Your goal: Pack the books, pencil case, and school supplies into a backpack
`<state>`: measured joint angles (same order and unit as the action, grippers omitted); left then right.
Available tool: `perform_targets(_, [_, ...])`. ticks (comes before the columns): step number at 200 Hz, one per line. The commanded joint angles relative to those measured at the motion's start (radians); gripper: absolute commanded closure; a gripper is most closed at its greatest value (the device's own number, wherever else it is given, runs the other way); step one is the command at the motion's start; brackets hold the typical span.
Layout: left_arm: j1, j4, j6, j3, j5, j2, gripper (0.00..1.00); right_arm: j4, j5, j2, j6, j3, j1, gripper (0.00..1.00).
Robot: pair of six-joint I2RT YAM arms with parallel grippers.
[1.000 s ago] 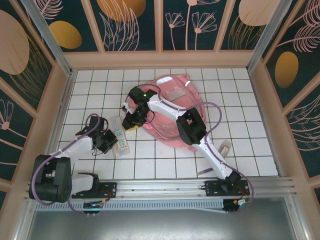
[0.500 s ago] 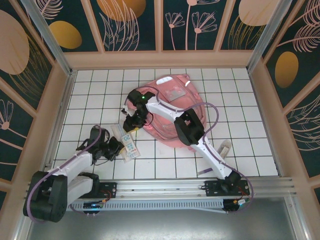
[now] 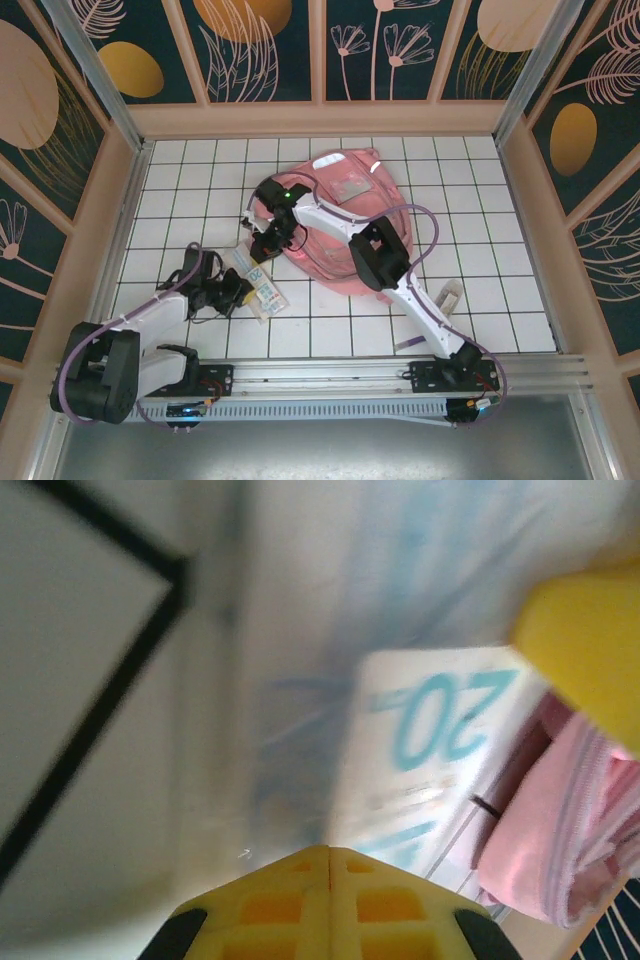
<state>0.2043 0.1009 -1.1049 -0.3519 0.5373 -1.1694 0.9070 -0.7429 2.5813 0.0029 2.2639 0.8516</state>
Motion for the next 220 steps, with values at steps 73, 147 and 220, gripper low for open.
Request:
perform_targets(73, [0.15, -0.191, 0.899, -0.414, -0.077, 0.117, 0.55, -0.876, 0.102, -0.876, 0.455, -0.843, -0.387, 1.0])
perform_targets(147, [0.516, -0.126, 1.414, -0.706, -0.208, -0.311, 0.43, -0.977, 0.375, -1.274, 0.63, -1.179, -0.902, 1.0])
perform_targets(220, [0.667, -0.169, 1.47, -0.839, -0.459, -0.63, 0.29, -0.997, 0.406, -1.387, 0.675, -1.307, -0.987, 1.0])
